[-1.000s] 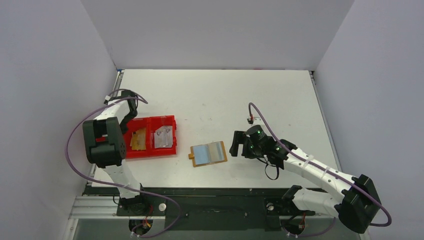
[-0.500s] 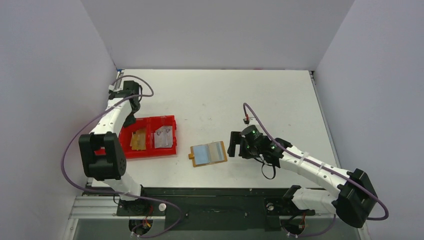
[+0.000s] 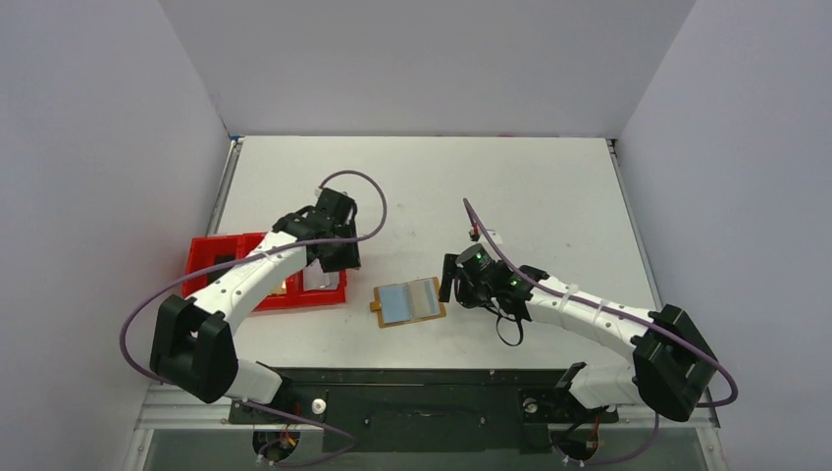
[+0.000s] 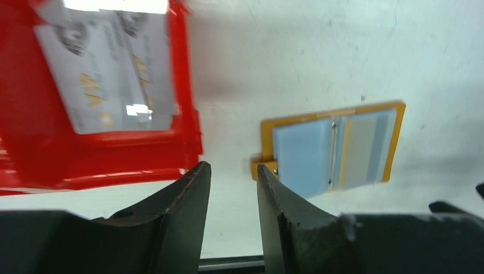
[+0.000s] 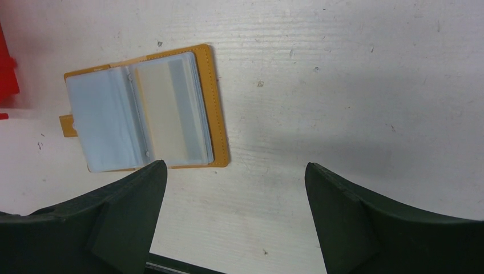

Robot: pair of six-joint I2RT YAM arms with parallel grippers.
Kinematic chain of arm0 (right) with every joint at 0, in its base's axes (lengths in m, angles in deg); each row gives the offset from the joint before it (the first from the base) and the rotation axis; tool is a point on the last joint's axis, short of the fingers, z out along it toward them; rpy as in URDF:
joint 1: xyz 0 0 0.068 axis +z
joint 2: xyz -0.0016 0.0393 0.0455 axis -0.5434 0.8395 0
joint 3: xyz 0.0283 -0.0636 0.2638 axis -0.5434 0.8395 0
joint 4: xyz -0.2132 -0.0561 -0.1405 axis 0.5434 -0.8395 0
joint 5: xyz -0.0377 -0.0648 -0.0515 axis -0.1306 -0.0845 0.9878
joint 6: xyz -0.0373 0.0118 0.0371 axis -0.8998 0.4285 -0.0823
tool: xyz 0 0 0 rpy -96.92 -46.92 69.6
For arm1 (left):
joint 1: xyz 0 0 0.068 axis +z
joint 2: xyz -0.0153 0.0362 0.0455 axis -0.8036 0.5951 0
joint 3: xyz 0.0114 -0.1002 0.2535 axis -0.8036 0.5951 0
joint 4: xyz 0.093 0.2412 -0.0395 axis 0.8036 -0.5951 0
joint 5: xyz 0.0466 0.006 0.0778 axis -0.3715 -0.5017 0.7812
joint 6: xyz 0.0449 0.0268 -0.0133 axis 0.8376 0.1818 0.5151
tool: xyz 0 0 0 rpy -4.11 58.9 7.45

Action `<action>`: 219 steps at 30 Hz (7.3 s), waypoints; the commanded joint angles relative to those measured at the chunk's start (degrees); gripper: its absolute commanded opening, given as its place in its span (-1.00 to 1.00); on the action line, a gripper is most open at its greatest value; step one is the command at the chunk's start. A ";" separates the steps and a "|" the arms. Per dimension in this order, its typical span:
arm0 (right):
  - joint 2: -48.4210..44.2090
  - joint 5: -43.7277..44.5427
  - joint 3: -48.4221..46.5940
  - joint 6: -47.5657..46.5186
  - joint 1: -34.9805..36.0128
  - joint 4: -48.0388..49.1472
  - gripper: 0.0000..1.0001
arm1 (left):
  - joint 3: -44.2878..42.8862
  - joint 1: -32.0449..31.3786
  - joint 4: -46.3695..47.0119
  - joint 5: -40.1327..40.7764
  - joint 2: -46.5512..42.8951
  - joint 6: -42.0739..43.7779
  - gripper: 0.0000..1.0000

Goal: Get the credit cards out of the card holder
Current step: Remove the credit card from the card holder.

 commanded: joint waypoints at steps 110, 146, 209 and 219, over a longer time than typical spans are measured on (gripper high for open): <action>15.59 -3.71 4.26 12.59 4.10 25.70 -0.92 | 4.84 -13.02 25.54 -21.12 22.56 -11.02 -1.00; 13.54 -11.12 5.37 10.68 -0.14 27.17 -0.16 | 7.30 -12.05 27.08 -21.98 22.75 -9.24 -1.00; 19.65 -12.06 -10.00 7.48 9.18 21.35 -1.00 | 9.03 -2.74 15.82 -19.23 2.51 -5.33 -0.67; 26.14 -13.30 -10.98 8.50 10.23 25.41 -0.84 | 9.02 -1.89 14.58 -19.31 1.93 -3.99 -0.66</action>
